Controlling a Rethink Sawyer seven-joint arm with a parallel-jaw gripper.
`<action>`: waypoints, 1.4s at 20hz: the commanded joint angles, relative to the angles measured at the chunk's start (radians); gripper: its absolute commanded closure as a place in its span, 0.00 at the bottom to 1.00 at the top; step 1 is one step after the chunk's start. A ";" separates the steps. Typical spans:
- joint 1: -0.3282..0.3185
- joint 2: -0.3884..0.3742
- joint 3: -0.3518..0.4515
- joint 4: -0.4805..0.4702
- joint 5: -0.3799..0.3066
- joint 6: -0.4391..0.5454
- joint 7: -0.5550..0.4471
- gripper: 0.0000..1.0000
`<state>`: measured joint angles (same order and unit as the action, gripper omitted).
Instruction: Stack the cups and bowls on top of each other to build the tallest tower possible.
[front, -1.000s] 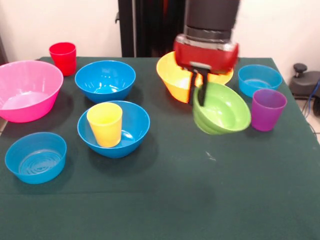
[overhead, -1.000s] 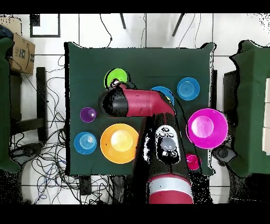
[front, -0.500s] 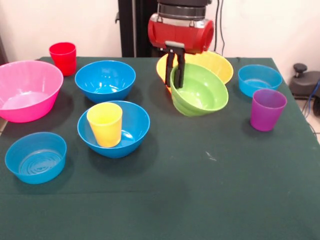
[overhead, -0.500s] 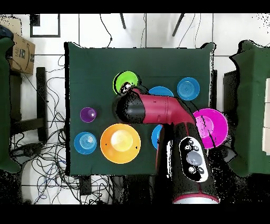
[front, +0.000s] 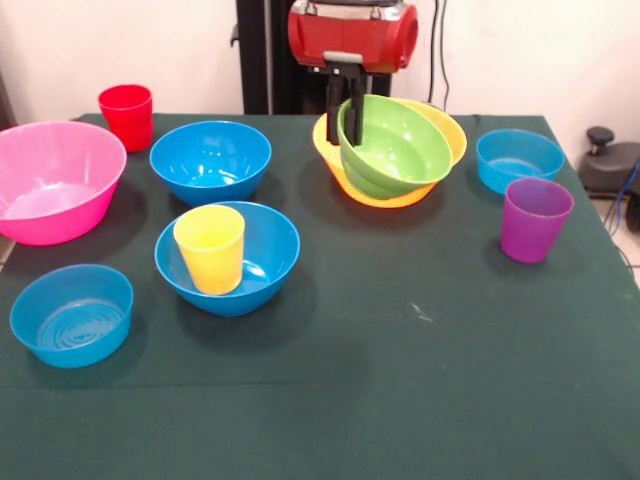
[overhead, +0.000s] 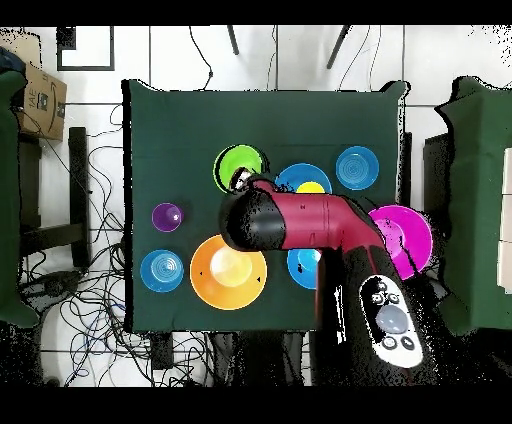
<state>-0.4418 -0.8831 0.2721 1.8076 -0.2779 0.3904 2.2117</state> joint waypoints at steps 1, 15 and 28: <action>-0.085 -0.025 0.170 0.117 -0.125 0.091 -0.306 1.00; -0.286 0.004 0.314 0.149 -0.224 0.120 -0.345 1.00; -0.419 0.033 0.415 0.172 -0.303 0.138 -0.372 1.00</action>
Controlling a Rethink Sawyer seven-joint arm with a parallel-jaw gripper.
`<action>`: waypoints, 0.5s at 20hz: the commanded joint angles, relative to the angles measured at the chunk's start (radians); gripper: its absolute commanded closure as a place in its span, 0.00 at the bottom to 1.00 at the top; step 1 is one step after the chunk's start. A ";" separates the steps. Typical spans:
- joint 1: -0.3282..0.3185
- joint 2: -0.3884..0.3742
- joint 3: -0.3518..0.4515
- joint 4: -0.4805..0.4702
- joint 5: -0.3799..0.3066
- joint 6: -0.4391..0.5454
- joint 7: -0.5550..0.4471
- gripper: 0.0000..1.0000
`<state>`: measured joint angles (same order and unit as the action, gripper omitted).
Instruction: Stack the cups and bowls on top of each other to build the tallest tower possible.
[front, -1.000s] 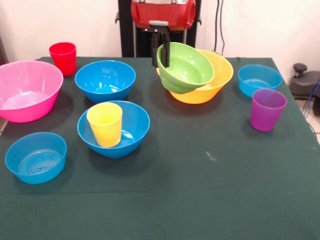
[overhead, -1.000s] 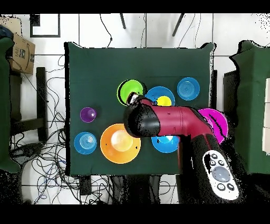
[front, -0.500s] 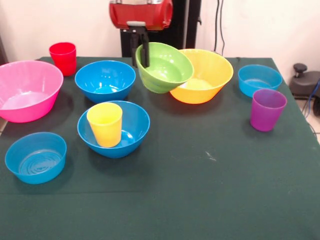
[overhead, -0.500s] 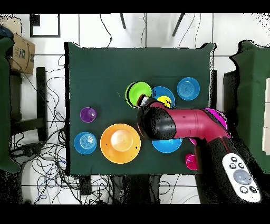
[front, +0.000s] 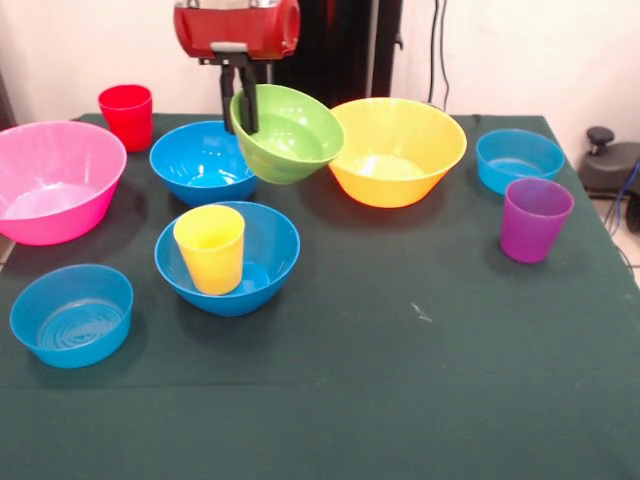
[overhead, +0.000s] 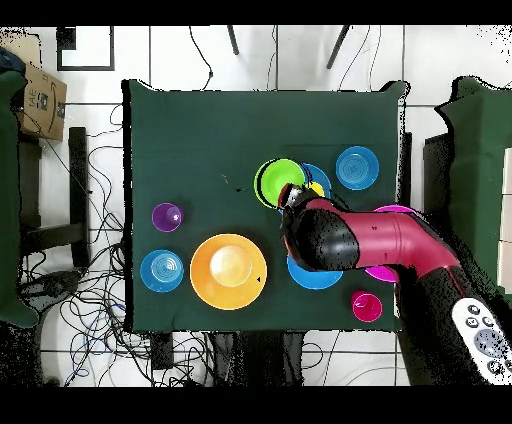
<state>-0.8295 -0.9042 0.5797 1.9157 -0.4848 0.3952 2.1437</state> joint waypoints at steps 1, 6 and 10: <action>-0.040 0.058 0.116 0.062 -0.097 0.141 -0.310 1.00; -0.062 0.074 0.147 0.054 -0.111 0.153 -0.317 1.00; -0.071 0.087 0.166 0.030 -0.118 0.173 -0.325 1.00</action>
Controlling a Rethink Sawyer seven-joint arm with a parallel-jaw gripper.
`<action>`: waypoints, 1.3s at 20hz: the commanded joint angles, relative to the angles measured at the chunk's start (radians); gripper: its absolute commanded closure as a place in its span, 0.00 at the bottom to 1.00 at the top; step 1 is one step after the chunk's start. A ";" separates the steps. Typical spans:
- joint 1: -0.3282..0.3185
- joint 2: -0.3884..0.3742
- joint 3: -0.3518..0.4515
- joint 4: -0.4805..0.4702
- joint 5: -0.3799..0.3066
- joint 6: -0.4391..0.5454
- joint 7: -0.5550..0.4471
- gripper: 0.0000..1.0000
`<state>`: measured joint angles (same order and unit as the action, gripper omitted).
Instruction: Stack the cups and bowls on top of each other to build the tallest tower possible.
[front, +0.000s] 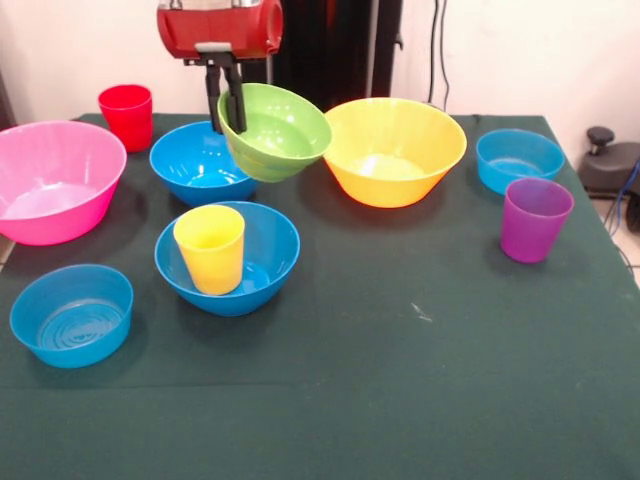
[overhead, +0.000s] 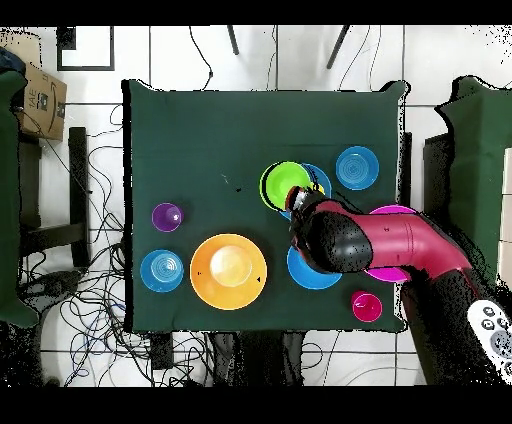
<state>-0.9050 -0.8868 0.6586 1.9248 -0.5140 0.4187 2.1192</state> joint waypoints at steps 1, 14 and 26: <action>0.006 0.072 0.089 0.011 -0.089 0.158 -0.302 1.00; -0.021 0.185 0.122 -0.122 -0.134 0.241 -0.389 1.00; -0.030 0.238 0.127 -0.191 -0.149 0.300 -0.431 1.00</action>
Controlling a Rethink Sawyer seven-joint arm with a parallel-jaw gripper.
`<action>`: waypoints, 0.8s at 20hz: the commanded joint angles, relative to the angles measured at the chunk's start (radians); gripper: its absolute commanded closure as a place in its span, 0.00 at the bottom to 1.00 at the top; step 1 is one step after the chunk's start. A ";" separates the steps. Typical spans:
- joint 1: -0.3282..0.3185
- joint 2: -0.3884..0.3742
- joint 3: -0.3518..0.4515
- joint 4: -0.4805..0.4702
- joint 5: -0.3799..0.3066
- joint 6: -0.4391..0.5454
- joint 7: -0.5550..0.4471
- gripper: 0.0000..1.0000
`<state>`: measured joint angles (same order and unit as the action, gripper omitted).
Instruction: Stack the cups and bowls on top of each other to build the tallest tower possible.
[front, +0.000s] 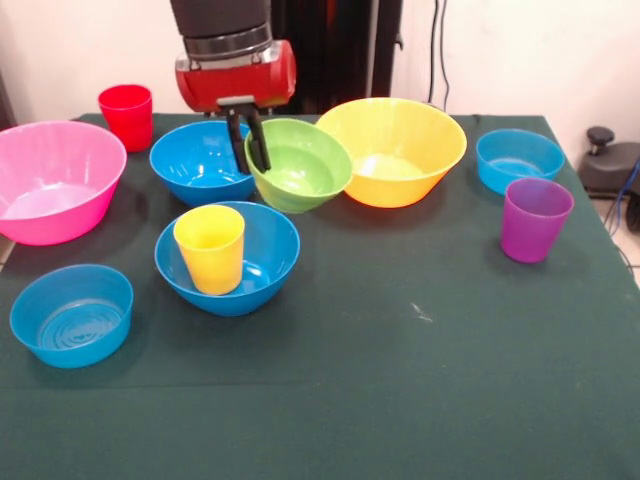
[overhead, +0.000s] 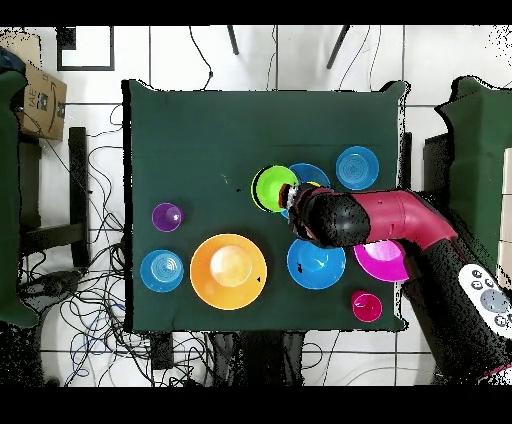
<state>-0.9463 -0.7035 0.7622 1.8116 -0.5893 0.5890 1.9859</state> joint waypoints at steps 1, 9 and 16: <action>0.016 0.050 0.024 -0.074 -0.076 0.136 -0.303 1.00; 0.043 -0.035 0.041 -0.045 -0.051 0.166 -0.274 1.00; 0.061 -0.098 0.069 -0.033 -0.018 0.194 -0.240 1.00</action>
<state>-0.9401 -0.7419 0.7814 1.7956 -0.5954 0.6663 1.9692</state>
